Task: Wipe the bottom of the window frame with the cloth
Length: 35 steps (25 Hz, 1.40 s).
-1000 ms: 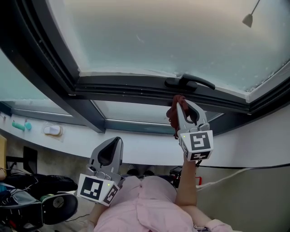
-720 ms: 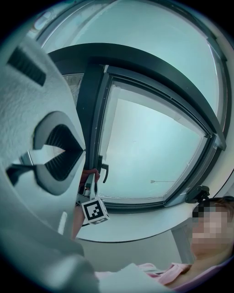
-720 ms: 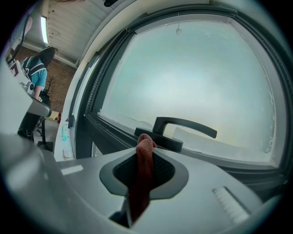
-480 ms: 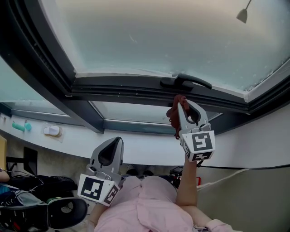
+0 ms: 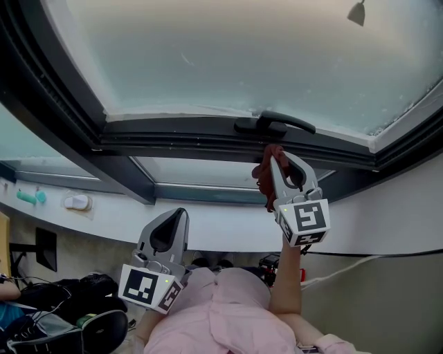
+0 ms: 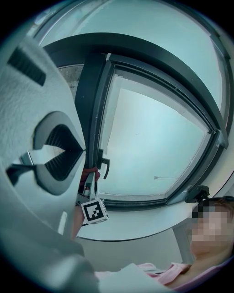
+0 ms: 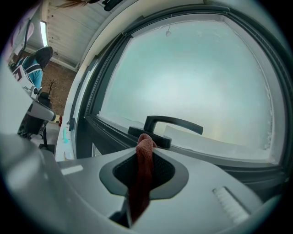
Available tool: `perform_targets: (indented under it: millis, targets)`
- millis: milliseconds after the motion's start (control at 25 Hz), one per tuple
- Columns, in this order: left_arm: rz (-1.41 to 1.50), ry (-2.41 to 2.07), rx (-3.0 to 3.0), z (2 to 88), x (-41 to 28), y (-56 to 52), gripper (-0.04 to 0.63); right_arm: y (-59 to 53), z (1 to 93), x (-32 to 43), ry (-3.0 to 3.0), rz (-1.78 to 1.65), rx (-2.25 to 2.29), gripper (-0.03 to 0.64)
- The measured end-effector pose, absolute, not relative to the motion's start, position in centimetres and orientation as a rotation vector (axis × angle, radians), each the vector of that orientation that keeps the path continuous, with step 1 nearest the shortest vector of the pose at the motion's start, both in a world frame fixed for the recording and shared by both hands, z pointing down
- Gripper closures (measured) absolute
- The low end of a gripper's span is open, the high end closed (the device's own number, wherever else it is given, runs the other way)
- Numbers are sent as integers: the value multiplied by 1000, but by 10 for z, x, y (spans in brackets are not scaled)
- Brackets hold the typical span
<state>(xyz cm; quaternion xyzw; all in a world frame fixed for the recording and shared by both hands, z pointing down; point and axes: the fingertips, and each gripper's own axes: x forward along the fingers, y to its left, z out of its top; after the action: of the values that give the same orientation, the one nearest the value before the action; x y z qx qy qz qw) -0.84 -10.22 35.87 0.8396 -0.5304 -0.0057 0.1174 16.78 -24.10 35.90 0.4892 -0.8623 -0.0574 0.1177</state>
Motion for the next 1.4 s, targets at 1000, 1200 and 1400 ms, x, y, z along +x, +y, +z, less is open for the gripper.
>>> perform_targets:
  millis: [1000,1200,1400]
  targets:
    - [-15,-1481,2510,357,40,-113,597,-243,359,230,-2473,-156,1522,568]
    - [-17,-1476,2515,357,50,-114,597,-244,360,245,-2460,-154,1539,568]
    - [-19,-1476,2518,357,61,-114,597,-244,359,259,-2457,-155,1552,567]
